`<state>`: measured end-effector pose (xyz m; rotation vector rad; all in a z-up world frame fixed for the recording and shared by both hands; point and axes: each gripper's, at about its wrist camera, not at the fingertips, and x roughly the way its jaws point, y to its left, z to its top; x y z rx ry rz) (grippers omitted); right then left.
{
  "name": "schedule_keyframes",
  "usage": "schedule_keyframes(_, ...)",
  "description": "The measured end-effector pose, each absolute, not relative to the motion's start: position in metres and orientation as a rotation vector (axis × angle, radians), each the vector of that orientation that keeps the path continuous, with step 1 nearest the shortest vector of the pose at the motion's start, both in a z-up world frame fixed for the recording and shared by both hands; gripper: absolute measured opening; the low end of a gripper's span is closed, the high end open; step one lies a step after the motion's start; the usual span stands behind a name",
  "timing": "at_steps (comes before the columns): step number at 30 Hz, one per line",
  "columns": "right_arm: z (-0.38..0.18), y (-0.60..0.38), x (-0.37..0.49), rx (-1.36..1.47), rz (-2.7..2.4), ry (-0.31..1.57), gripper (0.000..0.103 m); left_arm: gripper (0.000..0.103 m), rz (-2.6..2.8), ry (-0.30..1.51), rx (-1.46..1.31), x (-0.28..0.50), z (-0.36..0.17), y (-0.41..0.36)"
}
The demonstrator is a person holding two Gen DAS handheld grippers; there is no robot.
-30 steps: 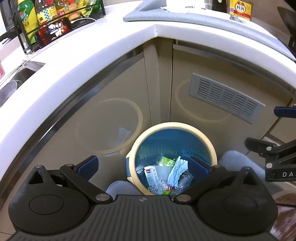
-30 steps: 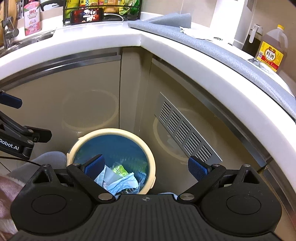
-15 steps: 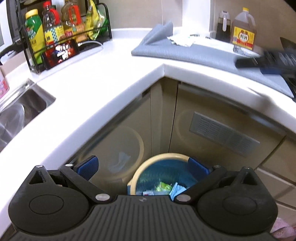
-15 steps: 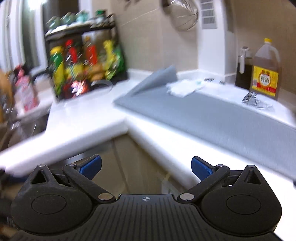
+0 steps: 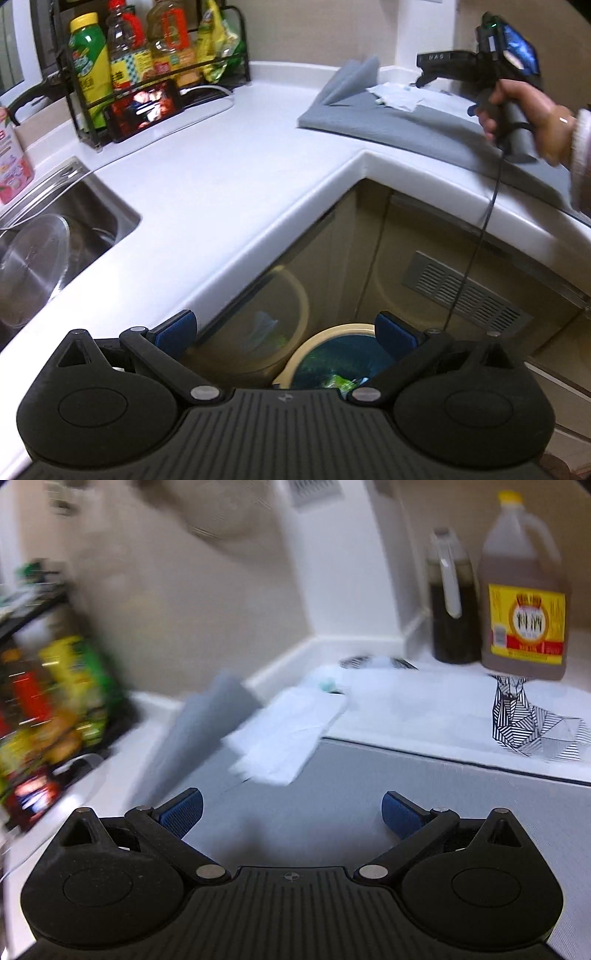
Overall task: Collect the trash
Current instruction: 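Raise both tools from the bin back up to the grey counter mat, then move the left gripper to the green toothbrush while the right gripper approaches the white tissue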
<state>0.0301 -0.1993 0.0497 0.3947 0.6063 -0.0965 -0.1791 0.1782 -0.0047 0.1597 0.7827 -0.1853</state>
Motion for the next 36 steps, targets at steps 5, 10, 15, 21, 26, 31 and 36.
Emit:
schedule_keyframes(5, 0.022, -0.206, 0.093, 0.444, -0.154, 0.665, 0.103, 0.103, -0.136, 0.818, 0.160, -0.165, -0.006, 0.190)
schedule_keyframes(10, 0.018, -0.188, 0.122, 0.349, -0.119, 0.646, 0.103, 0.103, -0.118, 0.838, 0.174, -0.152, -0.010, 0.189)
schedule_keyframes(15, 0.015, -0.180, 0.117, 0.256, -0.084, 0.610, 0.020, 0.103, -0.152, 0.833, 0.189, -0.147, -0.008, 0.175)
schedule_keyframes(21, 0.016, -0.227, 0.079, 0.365, -0.116, 0.614, 0.003, 0.103, -0.174, 0.792, 0.215, -0.142, 0.005, 0.162)
schedule_keyframes(26, 0.018, -0.283, 0.015, 0.352, -0.219, 0.600, 0.003, 0.103, -0.231, 0.717, 0.230, -0.123, 0.027, 0.138)
schedule_keyframes(31, 0.010, -0.312, -0.019, 0.429, -0.235, 0.580, 0.022, 0.103, -0.362, 0.575, 0.267, -0.073, 0.060, 0.081)
schedule_keyframes(36, 0.012, -0.304, -0.013, 0.460, -0.217, 0.512, 0.096, 0.103, -0.507, 0.461, 0.349, 0.003, 0.076, 0.003)
